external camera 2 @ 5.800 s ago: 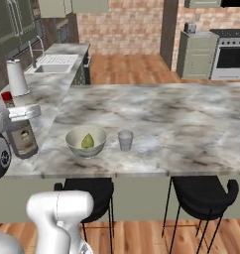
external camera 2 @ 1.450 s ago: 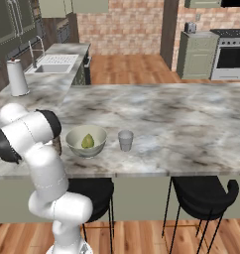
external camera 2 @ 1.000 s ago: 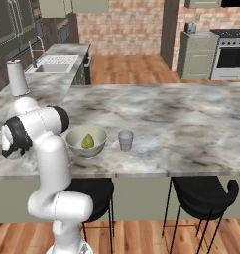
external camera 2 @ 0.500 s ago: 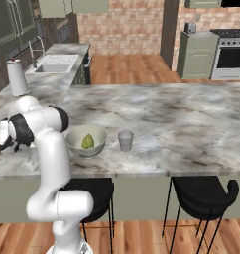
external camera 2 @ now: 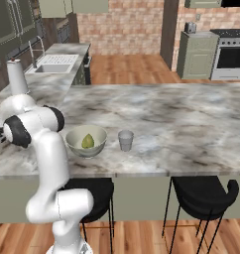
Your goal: There is a bowl on the dining counter. Grab a lemon wedge from the fridge and place it in the bowl. Then get the liquor bottle and glass cup from the cabinet and place them next to the bowl.
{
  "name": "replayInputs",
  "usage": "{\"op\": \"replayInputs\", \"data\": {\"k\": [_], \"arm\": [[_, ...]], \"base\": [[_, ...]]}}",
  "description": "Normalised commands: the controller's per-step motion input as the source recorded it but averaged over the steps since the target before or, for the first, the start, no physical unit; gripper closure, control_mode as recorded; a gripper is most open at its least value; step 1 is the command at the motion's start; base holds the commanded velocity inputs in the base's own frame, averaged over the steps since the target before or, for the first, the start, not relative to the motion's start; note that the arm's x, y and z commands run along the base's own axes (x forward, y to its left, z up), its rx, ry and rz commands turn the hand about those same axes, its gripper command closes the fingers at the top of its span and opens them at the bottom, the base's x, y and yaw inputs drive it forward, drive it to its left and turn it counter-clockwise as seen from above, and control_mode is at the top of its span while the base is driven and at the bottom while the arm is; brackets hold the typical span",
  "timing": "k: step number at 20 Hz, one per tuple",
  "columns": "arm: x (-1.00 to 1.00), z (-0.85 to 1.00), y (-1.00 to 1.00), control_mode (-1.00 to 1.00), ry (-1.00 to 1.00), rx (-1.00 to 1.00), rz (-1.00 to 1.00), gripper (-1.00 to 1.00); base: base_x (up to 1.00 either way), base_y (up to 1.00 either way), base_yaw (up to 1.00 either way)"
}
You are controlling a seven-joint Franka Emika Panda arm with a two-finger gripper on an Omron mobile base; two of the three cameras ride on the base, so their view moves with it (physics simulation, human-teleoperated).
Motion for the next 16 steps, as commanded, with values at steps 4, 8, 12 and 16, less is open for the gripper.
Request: {"op": "replayInputs", "data": {"k": [4, 8, 12, 16], "arm": [[-0.68, 0.86, 0.06, -1.00, -0.04, 0.00, -0.06, -1.00], [-0.97, 0.83, -0.10, -1.00, -0.05, 0.00, -0.06, -1.00], [-1.00, 0.73, -0.37, -1.00, -0.05, 0.00, 0.00, -1.00], [-1.00, 0.62, -0.54, -1.00, -0.03, 0.01, 0.00, -1.00]], "base": [[0.00, 0.00, 0.00], [0.00, 0.00, 0.00], [0.00, 0.00, 0.00], [0.00, 0.00, 0.00]]}}
